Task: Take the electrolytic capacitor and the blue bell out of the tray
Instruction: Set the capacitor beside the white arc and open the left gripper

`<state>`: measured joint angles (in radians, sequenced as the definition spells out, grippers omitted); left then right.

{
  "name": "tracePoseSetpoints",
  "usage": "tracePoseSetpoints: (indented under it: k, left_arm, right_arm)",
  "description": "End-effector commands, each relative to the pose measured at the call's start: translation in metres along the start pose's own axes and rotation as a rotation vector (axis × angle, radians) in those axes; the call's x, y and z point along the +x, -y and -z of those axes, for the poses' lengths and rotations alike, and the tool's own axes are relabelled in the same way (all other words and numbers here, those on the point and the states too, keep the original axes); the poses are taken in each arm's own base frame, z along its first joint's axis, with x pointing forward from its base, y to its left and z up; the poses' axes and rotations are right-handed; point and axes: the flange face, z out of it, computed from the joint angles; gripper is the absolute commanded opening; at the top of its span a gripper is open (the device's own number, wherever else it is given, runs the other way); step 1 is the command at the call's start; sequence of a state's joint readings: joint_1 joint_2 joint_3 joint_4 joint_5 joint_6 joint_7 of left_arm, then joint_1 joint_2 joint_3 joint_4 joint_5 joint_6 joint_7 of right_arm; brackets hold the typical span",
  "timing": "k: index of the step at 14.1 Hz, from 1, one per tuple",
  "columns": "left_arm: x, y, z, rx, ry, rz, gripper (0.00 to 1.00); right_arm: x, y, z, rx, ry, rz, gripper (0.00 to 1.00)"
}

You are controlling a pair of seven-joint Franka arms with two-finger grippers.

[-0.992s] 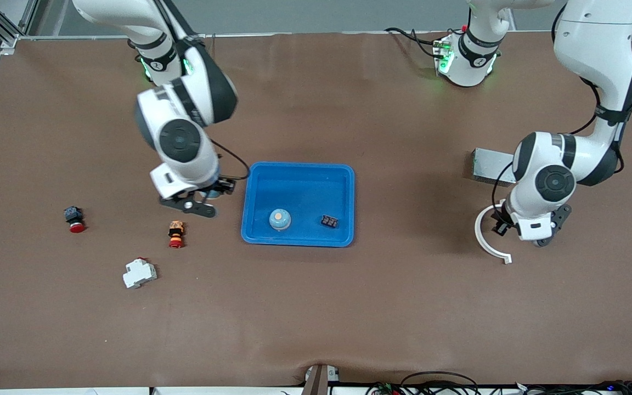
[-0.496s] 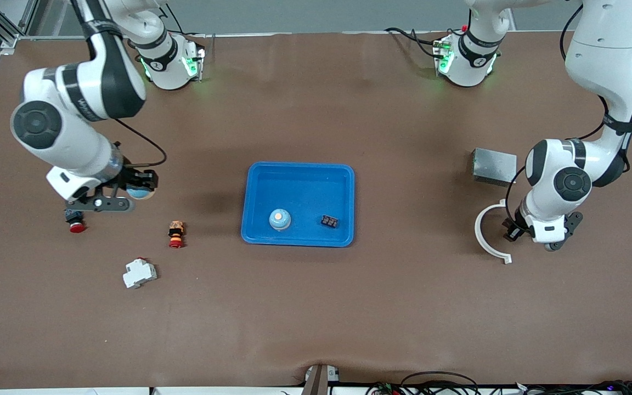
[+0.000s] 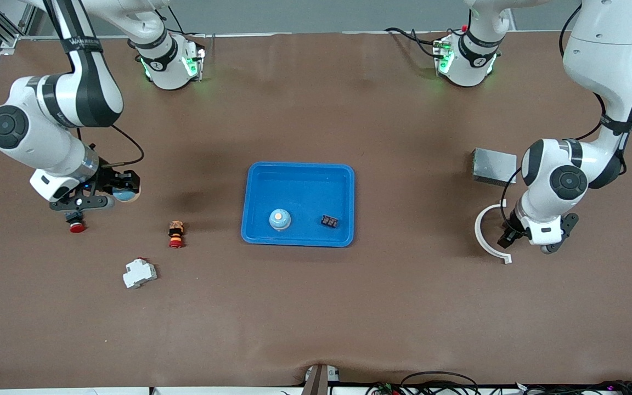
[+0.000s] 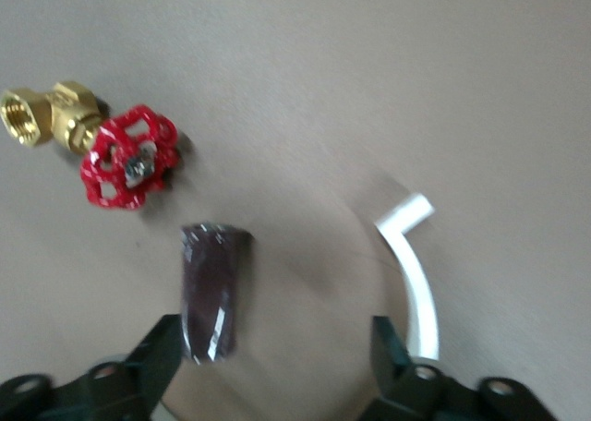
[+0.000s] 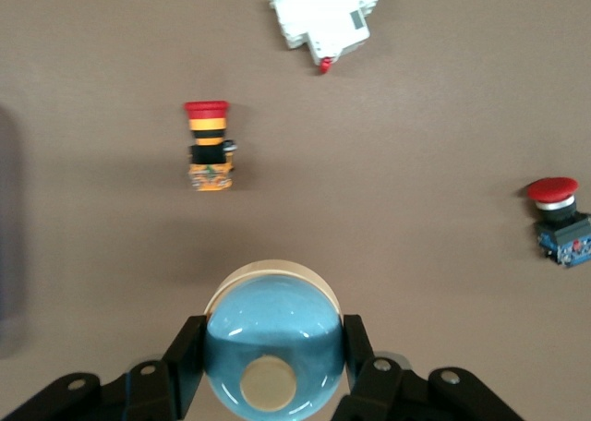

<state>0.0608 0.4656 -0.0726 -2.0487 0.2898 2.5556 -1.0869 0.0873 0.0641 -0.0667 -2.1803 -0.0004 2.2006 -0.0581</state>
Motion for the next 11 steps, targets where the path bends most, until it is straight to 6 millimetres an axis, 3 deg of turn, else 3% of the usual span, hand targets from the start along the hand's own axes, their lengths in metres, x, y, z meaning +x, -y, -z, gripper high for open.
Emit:
tracePoseSetpoints:
  k: [1, 6, 8, 11]
  left_arm:
    - [-0.030, -0.021, 0.038, 0.018, 0.017, -0.004, 1.00]
    - [-0.096, -0.095, 0.109, 0.043, 0.058, 0.096, 1.00]
    - [-0.121, -0.122, 0.126, -0.002, 0.100, 0.184, 1.00]
    - [-0.165, -0.160, 0.132, -0.027, 0.145, 0.246, 1.00]
  right_arm:
    - [-0.015, -0.018, -0.020, 0.013, -0.042, 0.012, 0.00]
    - [-0.008, -0.026, -0.064, 0.010, -0.042, -0.002, 0.00]
    - [-0.003, -0.027, -0.085, 0.031, -0.043, -0.032, 0.00]
    - [0.004, -0.025, -0.114, 0.043, -0.055, -0.054, 0.00]
